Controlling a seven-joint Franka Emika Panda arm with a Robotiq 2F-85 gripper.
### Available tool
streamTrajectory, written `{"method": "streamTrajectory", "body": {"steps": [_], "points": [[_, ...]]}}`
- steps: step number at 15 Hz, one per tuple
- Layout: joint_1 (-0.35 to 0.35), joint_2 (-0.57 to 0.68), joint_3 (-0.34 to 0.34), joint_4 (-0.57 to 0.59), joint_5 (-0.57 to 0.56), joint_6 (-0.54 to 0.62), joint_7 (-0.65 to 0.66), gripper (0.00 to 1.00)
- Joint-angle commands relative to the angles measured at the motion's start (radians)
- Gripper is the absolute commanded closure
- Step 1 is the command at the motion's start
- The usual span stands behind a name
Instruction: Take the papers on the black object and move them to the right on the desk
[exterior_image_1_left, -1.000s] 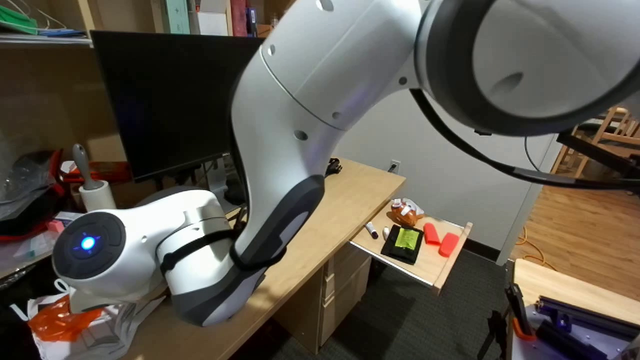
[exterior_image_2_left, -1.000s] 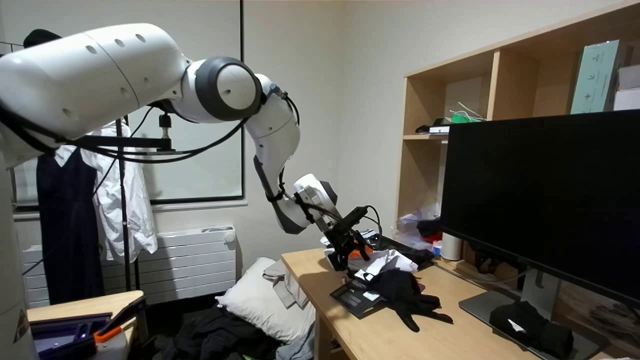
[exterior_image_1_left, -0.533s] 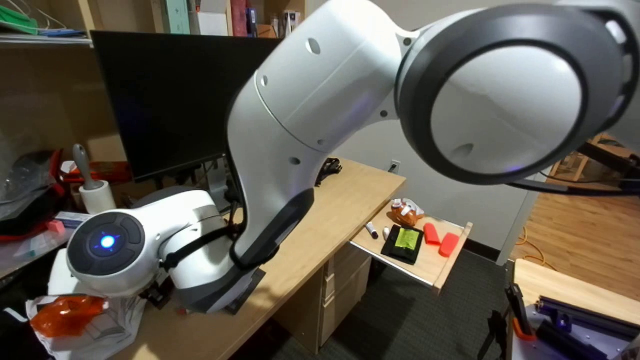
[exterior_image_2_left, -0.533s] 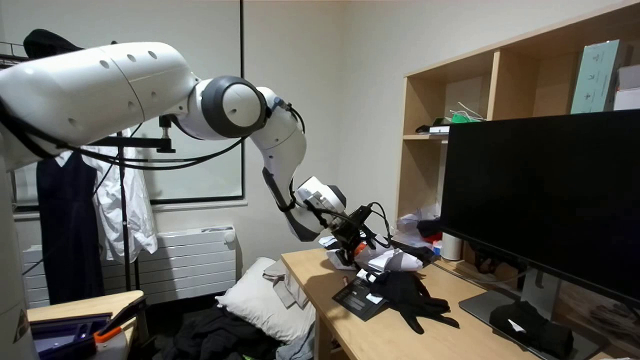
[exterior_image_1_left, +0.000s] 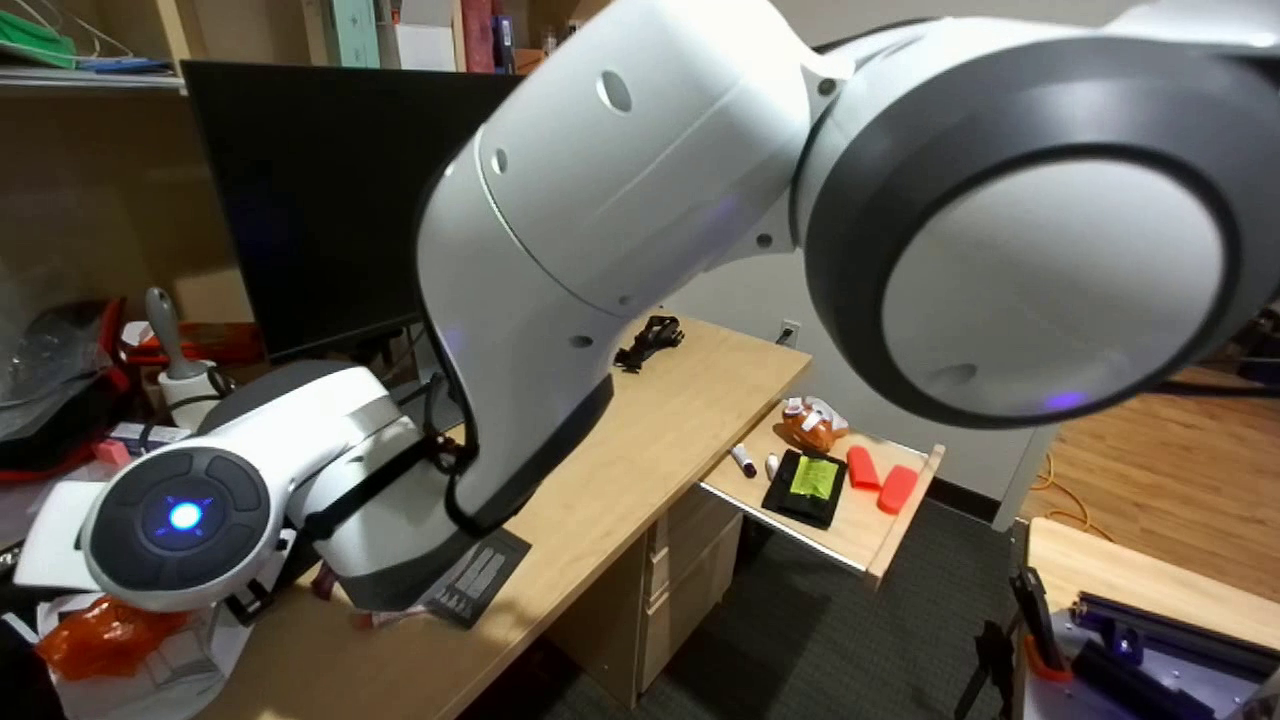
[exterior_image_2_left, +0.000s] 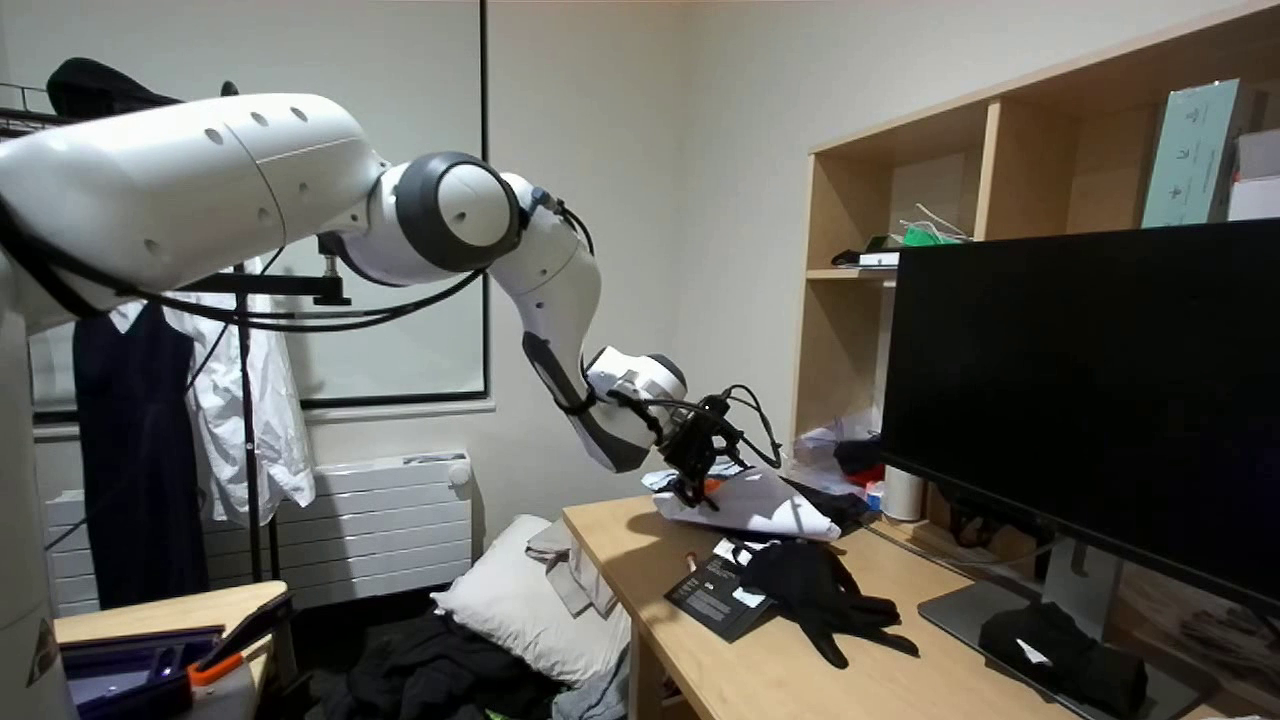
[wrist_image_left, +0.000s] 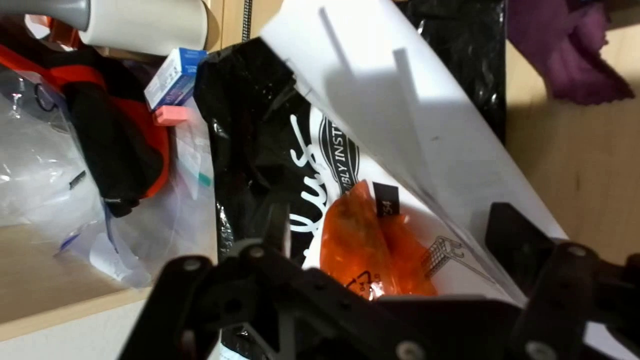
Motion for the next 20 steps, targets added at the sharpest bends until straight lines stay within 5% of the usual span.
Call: {"method": "streamTrajectory", "body": {"steps": [1, 10, 11, 12, 20], "points": [[0.021, 0.014, -0.040, 0.016, -0.040, 0.012, 0.095, 0.00], [-0.097, 0.063, 0.097, 0.006, 0.037, -0.049, -0.100, 0.00], [-0.111, 0.073, 0.111, 0.011, 0.040, -0.044, -0.121, 0.05], [-0.123, 0.086, 0.120, 0.019, 0.037, -0.033, -0.135, 0.26], [-0.146, 0.112, 0.144, 0.056, 0.030, 0.013, -0.168, 0.80]]}}
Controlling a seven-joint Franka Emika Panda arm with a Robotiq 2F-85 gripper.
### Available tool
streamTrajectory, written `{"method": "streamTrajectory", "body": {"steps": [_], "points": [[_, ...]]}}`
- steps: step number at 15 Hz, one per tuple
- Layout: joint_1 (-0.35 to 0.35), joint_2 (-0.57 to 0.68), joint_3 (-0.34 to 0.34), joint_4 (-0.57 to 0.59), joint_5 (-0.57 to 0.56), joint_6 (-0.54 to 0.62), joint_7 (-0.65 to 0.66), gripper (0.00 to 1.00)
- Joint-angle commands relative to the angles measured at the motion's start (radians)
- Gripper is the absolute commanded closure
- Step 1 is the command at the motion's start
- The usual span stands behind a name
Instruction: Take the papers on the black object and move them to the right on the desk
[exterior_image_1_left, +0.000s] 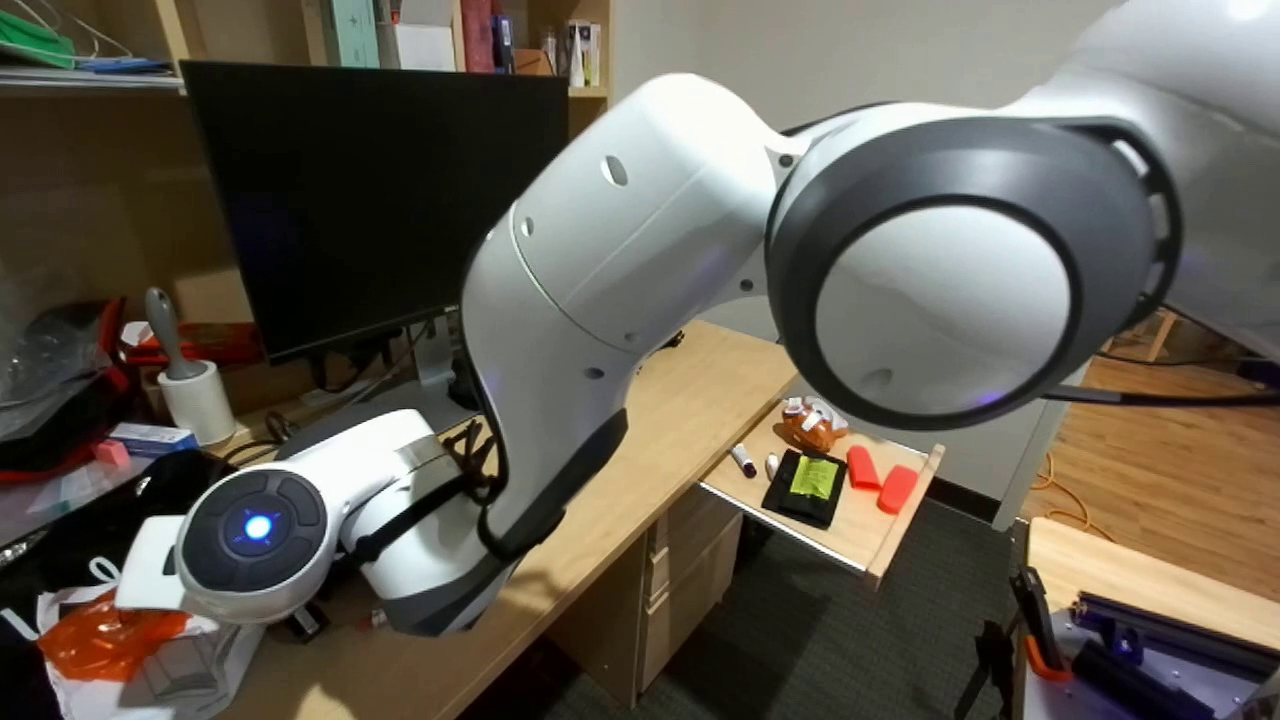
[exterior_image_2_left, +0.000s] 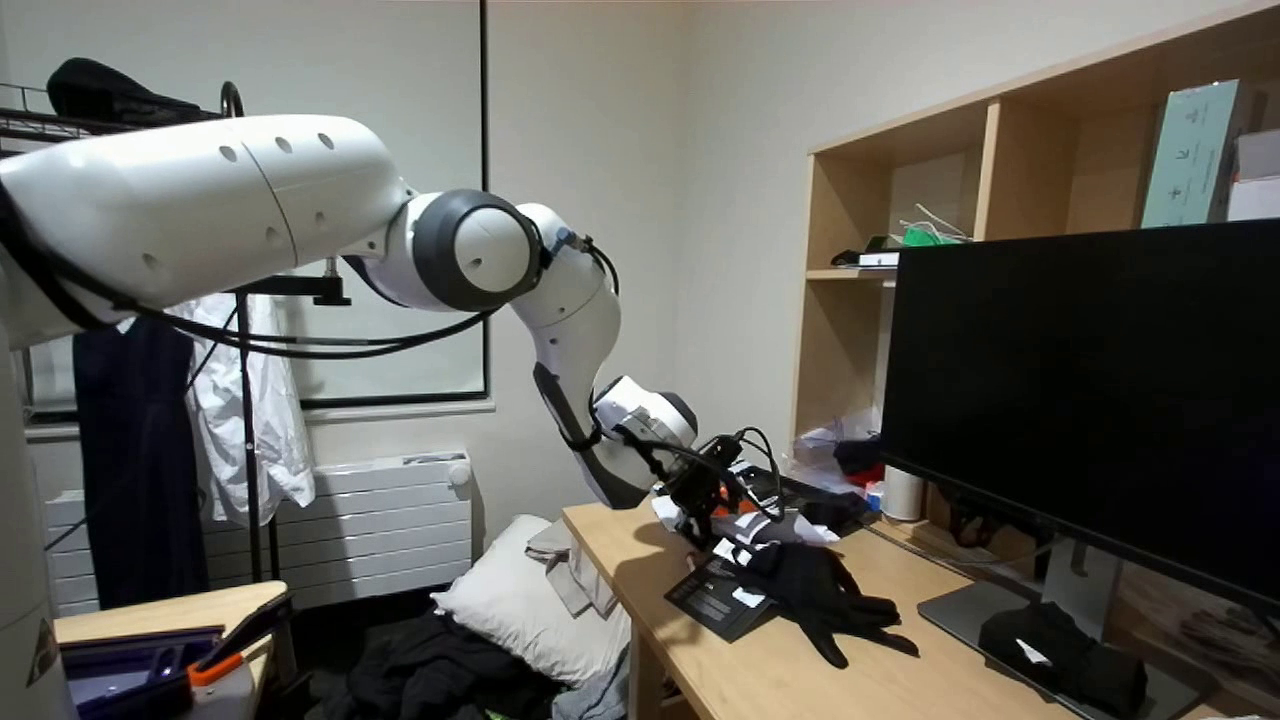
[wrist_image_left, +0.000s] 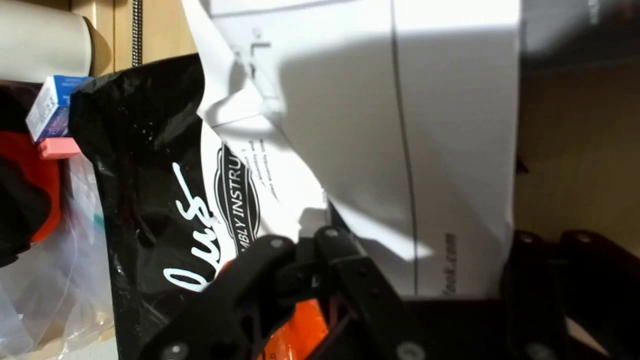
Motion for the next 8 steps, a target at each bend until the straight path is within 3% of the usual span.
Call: {"method": "streamTrajectory", "body": {"steps": [1, 3, 8], "points": [[-0.019, 0.027, 0.017, 0.036, 0.018, 0.024, -0.038, 0.85], [-0.017, 0.011, 0.018, 0.034, 0.033, 0.007, -0.014, 0.97], [0.005, -0.036, -0.031, 0.082, 0.019, 0.030, 0.218, 0.99]]}}
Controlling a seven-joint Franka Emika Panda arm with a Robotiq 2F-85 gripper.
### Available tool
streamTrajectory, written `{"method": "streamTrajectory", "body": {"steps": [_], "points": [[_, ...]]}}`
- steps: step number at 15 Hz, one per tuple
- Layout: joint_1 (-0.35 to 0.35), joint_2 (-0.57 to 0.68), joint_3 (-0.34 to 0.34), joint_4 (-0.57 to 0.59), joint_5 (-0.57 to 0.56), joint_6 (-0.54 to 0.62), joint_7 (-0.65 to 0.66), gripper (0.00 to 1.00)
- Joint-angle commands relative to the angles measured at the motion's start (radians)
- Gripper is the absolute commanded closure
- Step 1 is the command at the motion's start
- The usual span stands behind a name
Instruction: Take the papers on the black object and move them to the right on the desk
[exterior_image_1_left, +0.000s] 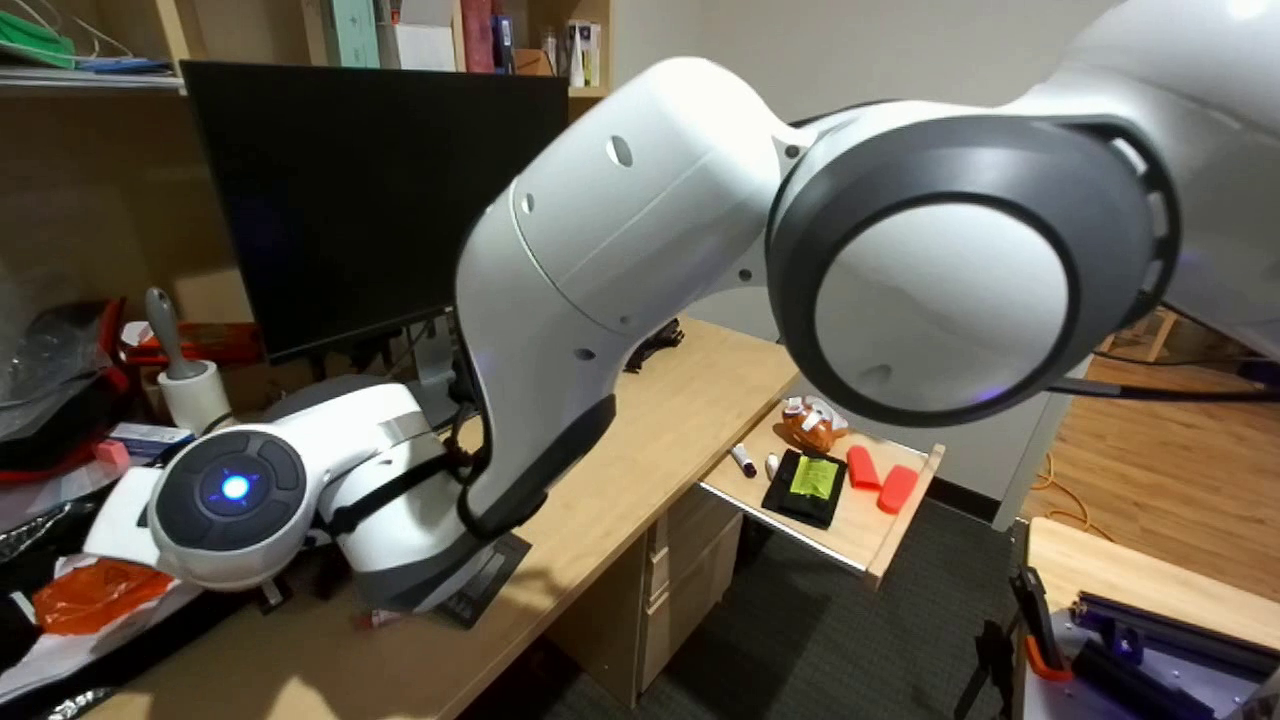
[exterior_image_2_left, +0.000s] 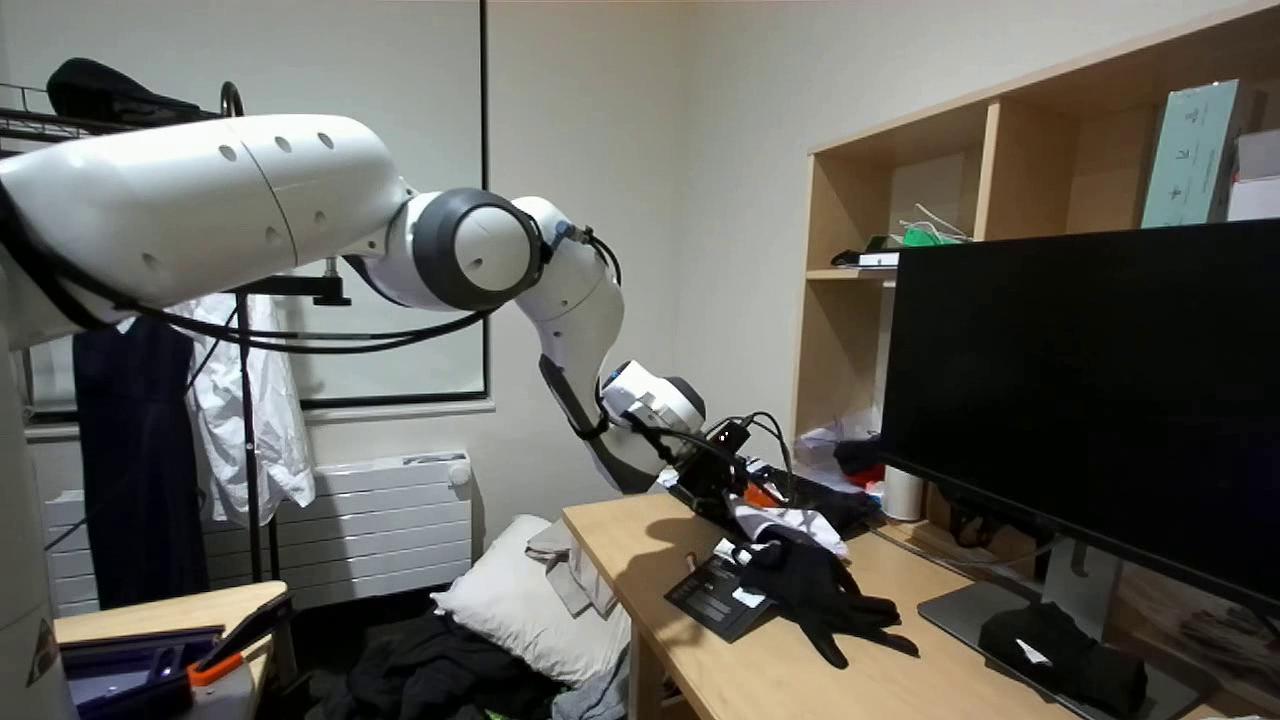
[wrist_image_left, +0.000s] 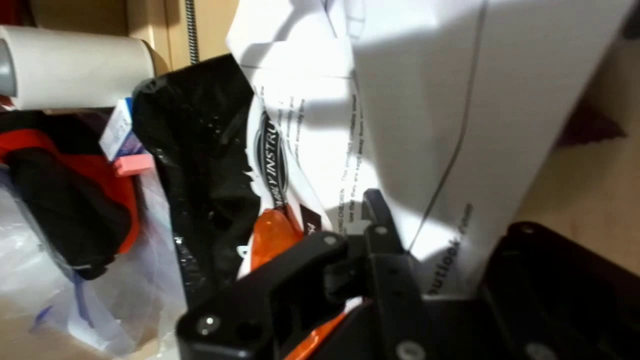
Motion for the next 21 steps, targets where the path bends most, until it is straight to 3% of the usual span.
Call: {"method": "streamTrajectory", "body": {"steps": [1, 11, 16, 21], "points": [[0.019, -0.038, -0.046, 0.035, -0.030, 0.025, 0.206, 0.99], [0.160, -0.131, -0.273, -0.002, -0.221, -0.042, 0.703, 0.99], [0.203, -0.166, -0.360, -0.116, -0.250, -0.125, 0.772, 0.99], [0.201, -0.203, -0.374, -0.272, -0.192, -0.191, 0.749, 0.99]]}}
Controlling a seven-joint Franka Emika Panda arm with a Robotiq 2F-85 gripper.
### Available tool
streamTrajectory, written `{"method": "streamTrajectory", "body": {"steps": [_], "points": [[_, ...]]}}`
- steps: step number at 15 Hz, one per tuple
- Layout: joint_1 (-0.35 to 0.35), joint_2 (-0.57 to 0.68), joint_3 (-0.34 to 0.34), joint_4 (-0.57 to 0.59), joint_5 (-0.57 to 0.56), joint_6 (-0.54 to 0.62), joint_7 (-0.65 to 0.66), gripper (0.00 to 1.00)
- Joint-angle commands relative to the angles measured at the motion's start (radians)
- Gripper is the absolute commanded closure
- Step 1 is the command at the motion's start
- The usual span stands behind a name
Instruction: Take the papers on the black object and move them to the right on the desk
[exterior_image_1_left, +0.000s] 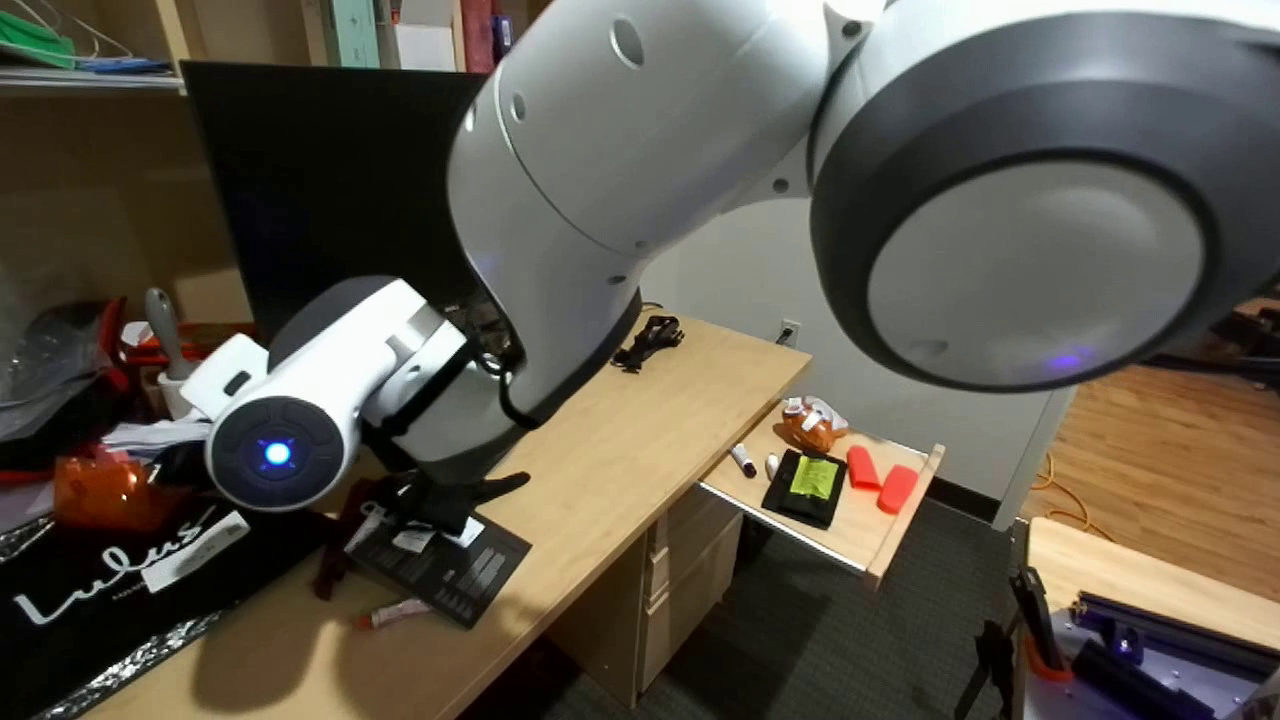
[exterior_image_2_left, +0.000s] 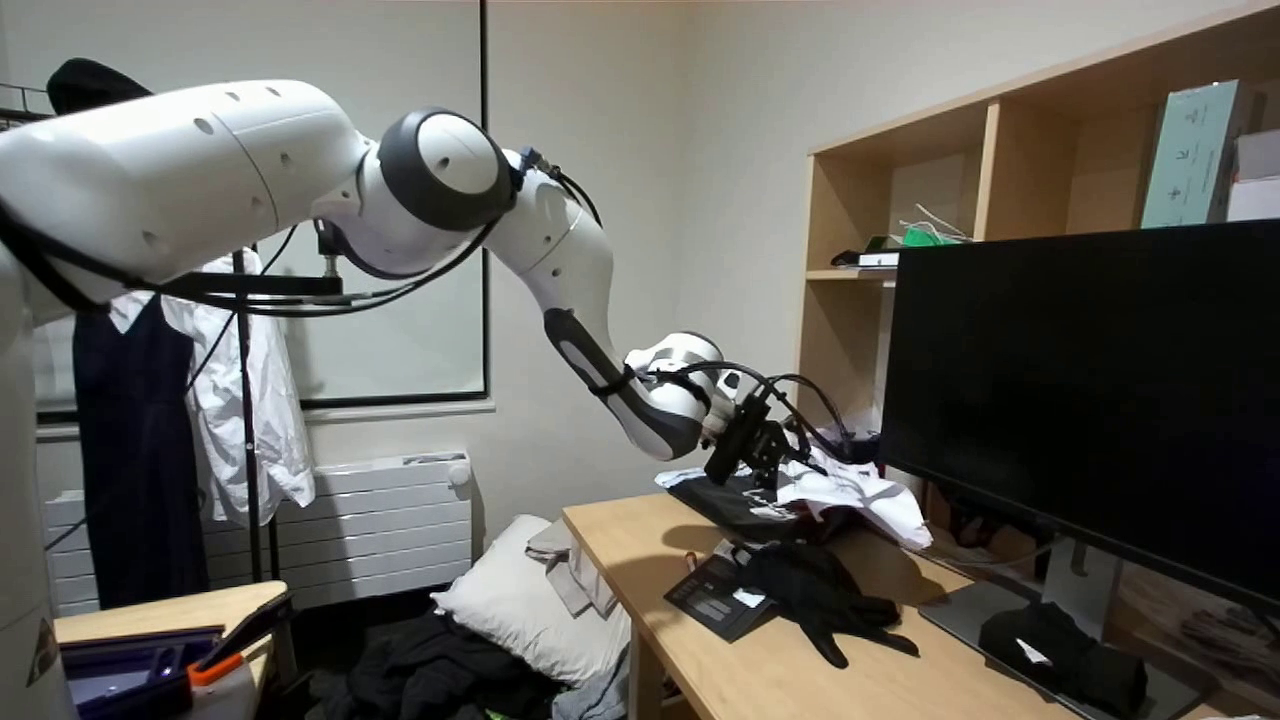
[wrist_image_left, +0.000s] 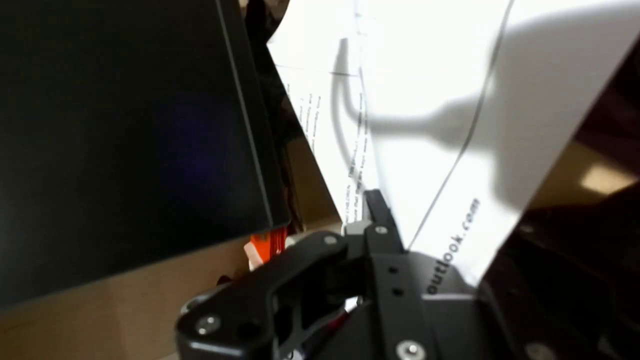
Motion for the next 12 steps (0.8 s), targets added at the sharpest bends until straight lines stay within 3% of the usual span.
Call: {"method": "streamTrajectory", "body": {"steps": [1, 8, 10, 12], "points": [[-0.055, -0.098, 0.093, -0.162, -0.038, -0.134, 0.026, 0.99], [-0.203, -0.219, 0.243, -0.327, 0.004, -0.424, 0.120, 0.99], [-0.242, -0.285, 0.292, -0.389, 0.001, -0.408, 0.126, 0.99], [-0.270, -0.348, 0.356, -0.422, -0.025, -0.302, 0.127, 0.99]]}}
